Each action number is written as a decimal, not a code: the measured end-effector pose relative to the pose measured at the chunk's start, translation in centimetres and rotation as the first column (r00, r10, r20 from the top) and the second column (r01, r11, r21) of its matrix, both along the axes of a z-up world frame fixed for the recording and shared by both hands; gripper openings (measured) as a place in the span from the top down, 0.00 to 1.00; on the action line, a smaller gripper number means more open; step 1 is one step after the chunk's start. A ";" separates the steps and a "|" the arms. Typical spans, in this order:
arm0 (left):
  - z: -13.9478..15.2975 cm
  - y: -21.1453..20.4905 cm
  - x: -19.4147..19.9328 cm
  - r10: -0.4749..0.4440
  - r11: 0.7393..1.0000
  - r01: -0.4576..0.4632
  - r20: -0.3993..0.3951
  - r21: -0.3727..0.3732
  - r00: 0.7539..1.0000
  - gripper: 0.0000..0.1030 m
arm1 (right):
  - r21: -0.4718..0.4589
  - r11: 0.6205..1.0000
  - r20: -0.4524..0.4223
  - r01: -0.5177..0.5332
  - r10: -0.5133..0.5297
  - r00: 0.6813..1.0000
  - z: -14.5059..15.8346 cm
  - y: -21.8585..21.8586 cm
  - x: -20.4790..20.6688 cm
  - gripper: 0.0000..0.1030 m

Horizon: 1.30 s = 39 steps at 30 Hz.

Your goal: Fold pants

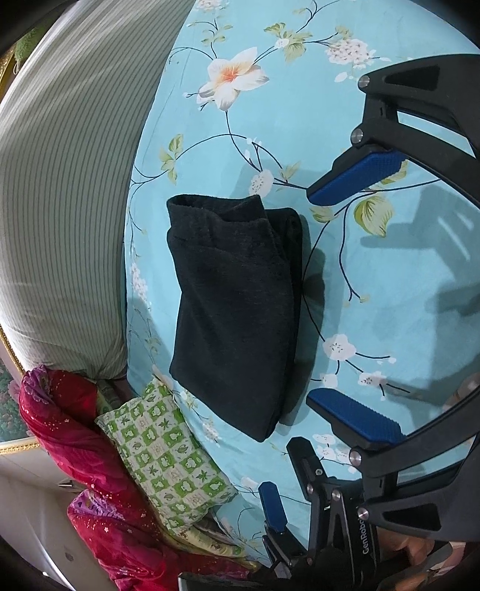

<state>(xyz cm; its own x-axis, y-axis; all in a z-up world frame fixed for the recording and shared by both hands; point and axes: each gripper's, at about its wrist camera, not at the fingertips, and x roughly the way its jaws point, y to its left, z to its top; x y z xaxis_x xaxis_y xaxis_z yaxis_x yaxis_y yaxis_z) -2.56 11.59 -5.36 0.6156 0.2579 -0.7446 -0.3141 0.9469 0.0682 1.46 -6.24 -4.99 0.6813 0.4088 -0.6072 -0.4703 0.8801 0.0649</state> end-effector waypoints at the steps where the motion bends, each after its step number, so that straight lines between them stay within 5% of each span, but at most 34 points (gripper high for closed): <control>1: -0.1 0.0 0.1 -0.001 1.000 0.001 -0.002 0.000 1.000 0.17 | -0.002 1.000 0.002 -0.003 0.003 1.000 0.0 0.1 0.0 0.03; 39: -0.8 1.7 2.0 -0.029 1.000 0.029 -0.017 -0.006 0.999 0.16 | -0.001 1.000 -0.003 -0.012 0.012 1.000 -0.3 0.9 1.5 0.03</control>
<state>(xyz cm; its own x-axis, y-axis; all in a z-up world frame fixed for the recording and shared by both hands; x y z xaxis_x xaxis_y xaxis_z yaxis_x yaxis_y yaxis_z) -0.59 13.32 -6.11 0.6099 0.2358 -0.7566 -0.2851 0.9561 0.0681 2.94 -5.37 -5.24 0.6745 0.4164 -0.6096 -0.4805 0.8745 0.0657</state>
